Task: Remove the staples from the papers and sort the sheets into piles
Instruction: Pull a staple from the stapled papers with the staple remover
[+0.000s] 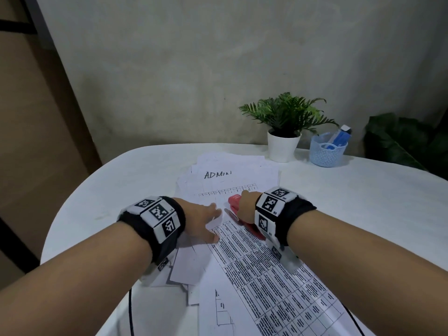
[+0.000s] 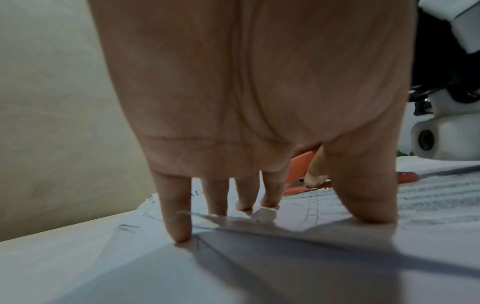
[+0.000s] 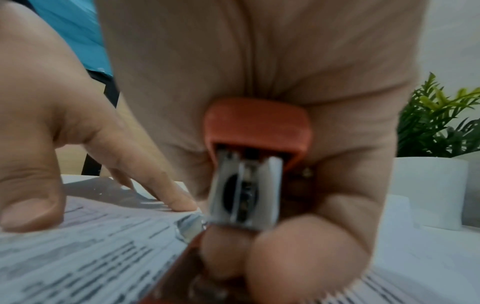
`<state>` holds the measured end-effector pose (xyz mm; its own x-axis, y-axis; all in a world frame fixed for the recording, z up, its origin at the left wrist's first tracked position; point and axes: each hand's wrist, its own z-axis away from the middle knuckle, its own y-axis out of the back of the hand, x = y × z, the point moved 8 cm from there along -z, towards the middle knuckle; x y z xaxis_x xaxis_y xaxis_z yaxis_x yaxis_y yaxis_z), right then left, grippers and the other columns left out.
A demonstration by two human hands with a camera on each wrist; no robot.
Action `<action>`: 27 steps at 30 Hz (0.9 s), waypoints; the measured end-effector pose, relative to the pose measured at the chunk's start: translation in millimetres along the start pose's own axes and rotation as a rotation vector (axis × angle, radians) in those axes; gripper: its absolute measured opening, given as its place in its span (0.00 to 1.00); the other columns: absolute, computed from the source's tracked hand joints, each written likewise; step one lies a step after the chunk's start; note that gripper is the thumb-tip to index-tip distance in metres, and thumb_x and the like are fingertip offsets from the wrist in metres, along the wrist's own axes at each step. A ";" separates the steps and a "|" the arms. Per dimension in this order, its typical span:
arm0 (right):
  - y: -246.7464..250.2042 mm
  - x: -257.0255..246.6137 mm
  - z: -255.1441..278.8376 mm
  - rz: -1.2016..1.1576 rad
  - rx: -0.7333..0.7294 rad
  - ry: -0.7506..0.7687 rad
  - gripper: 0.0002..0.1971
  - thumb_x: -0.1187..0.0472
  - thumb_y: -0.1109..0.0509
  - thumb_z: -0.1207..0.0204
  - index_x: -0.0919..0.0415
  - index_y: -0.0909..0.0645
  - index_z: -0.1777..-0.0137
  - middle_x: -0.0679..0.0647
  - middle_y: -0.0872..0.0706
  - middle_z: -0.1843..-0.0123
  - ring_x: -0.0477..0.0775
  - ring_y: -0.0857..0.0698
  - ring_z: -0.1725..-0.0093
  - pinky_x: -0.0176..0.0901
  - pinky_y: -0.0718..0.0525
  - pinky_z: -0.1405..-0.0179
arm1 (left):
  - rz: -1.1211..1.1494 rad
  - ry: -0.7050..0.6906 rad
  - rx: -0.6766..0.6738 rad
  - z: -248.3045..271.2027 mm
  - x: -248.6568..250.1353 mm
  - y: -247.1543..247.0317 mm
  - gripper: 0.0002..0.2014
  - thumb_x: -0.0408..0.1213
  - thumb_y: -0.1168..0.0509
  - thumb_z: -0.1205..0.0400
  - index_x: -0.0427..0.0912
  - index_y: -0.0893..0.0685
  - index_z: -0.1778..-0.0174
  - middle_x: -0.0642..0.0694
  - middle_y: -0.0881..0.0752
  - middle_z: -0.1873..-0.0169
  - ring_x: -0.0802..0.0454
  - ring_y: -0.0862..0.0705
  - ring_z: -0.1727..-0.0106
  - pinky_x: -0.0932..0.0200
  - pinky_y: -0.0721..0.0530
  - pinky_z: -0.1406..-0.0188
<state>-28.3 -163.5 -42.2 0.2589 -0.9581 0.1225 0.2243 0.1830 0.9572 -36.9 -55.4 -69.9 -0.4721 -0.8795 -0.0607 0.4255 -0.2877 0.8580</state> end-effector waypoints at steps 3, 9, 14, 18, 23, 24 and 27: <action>-3.4 -5.4 -8.3 0.096 -0.051 0.005 0.12 0.55 0.46 0.17 0.58 0.28 0.40 0.52 0.27 0.63 0.53 0.25 0.60 0.48 0.19 0.49 | -0.035 -0.034 0.009 1.4 1.5 -1.7 0.47 0.64 0.45 0.28 0.50 0.57 0.16 0.52 0.57 0.16 0.52 0.46 0.16 0.49 0.36 0.21; 2.3 -7.6 -8.5 0.067 -0.023 0.024 0.17 0.52 0.49 0.16 0.60 0.31 0.34 0.60 0.23 0.43 0.59 0.19 0.48 0.49 0.23 0.49 | -0.056 -0.049 0.016 1.6 2.7 0.9 0.45 0.64 0.46 0.28 0.52 0.54 0.17 0.52 0.58 0.16 0.51 0.45 0.16 0.46 0.34 0.22; 10.7 1.2 4.1 -0.043 0.011 0.009 0.20 0.53 0.47 0.16 0.63 0.34 0.29 0.60 0.22 0.35 0.61 0.20 0.38 0.51 0.22 0.37 | -0.078 -0.041 -0.005 -3.0 -0.1 -1.8 0.44 0.63 0.47 0.22 0.50 0.61 0.17 0.53 0.62 0.17 0.52 0.51 0.15 0.45 0.39 0.20; 6.2 7.1 -4.1 -0.040 0.003 -0.010 0.18 0.52 0.41 0.19 0.58 0.34 0.32 0.57 0.20 0.39 0.61 0.18 0.43 0.55 0.19 0.40 | -0.103 -0.046 -0.010 -3.8 1.1 -1.5 0.43 0.60 0.45 0.20 0.48 0.60 0.16 0.51 0.63 0.17 0.51 0.49 0.15 0.48 0.38 0.21; 4.5 0.2 -4.4 0.003 0.012 0.017 0.19 0.52 0.48 0.16 0.63 0.33 0.32 0.59 0.22 0.36 0.63 0.20 0.39 0.52 0.23 0.38 | -0.085 -0.052 0.005 -7.1 0.8 -0.8 0.40 0.64 0.47 0.21 0.54 0.55 0.17 0.52 0.60 0.16 0.50 0.41 0.17 0.46 0.34 0.23; 3.5 -3.1 -4.5 0.032 0.002 0.041 0.18 0.52 0.49 0.15 0.63 0.32 0.33 0.60 0.23 0.34 0.63 0.20 0.38 0.53 0.23 0.36 | -0.076 -0.056 0.009 -7.6 0.9 -0.6 0.38 0.64 0.46 0.21 0.55 0.51 0.18 0.52 0.59 0.16 0.50 0.37 0.19 0.45 0.33 0.25; 3.9 -9.1 -6.2 0.067 -0.003 0.079 0.15 0.56 0.50 0.15 0.59 0.30 0.33 0.59 0.23 0.34 0.60 0.20 0.40 0.52 0.22 0.37 | -0.076 -0.068 0.006 -7.9 1.8 -0.8 0.33 0.65 0.45 0.23 0.57 0.41 0.25 0.51 0.55 0.16 0.49 0.31 0.22 0.44 0.29 0.28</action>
<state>-24.0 -152.7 -41.2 0.3464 -0.9233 0.1656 0.2066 0.2473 0.9467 -32.0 -59.8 -74.7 -0.5546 -0.8271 -0.0914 0.3816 -0.3504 0.8553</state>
